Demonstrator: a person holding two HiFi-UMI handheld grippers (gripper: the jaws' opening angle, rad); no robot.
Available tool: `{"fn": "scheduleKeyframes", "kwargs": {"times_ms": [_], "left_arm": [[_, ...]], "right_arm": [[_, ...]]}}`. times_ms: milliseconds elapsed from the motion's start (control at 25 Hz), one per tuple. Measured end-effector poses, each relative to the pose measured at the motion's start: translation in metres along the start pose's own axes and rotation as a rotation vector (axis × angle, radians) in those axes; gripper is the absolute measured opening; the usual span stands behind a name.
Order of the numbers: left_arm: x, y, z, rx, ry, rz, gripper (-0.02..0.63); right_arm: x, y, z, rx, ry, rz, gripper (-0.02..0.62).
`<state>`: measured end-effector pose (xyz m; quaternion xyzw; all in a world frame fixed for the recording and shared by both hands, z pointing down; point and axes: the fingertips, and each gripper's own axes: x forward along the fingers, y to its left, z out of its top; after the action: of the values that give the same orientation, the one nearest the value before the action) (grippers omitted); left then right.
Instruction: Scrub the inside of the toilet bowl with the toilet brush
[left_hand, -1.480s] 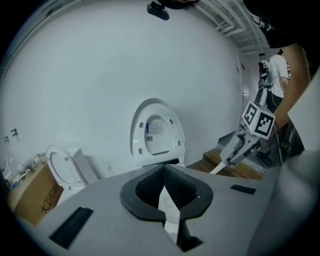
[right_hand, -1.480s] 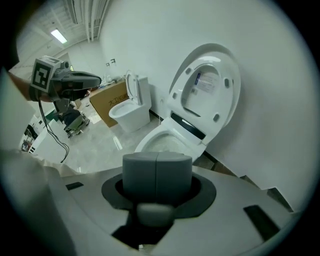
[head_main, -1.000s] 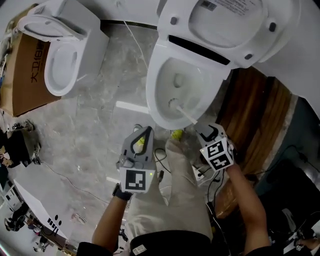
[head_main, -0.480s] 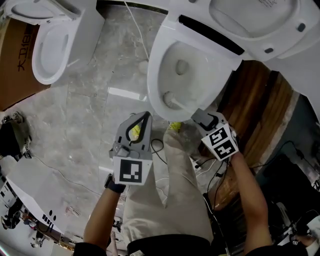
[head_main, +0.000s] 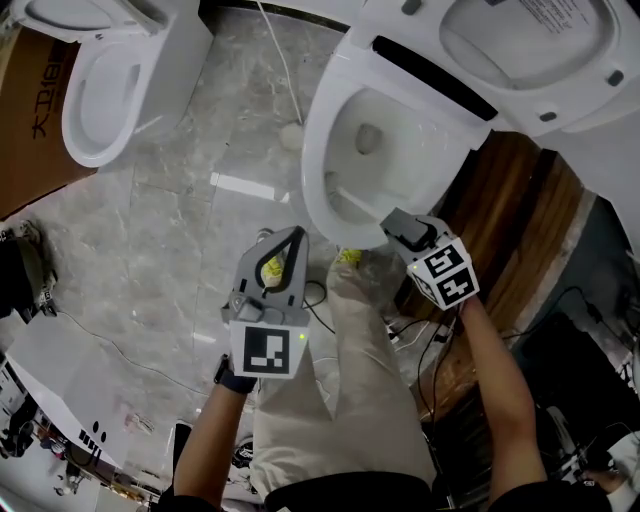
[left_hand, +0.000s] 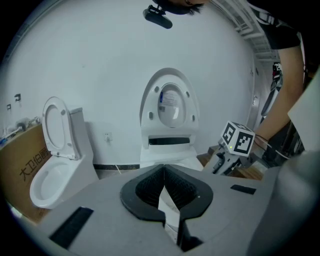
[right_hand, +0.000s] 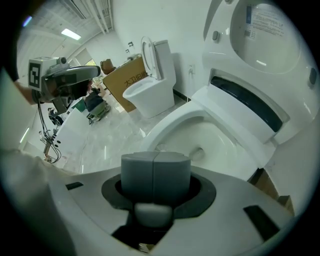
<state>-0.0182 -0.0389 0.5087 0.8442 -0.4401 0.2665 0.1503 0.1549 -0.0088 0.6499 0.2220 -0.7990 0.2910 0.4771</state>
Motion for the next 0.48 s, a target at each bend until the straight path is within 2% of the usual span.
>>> {"fn": "scheduleKeyframes", "kwargs": {"times_ms": [240,480], "left_arm": [[-0.001,-0.002,-0.014,-0.027,-0.021,0.016,0.02],[-0.003,-0.008,-0.021,-0.032,-0.006,0.01,0.019]], "right_arm": [[0.007,-0.01,0.011,0.022,-0.045,-0.031,0.158],[0.013,-0.018,0.026,0.031,-0.1,-0.093,0.158]]}}
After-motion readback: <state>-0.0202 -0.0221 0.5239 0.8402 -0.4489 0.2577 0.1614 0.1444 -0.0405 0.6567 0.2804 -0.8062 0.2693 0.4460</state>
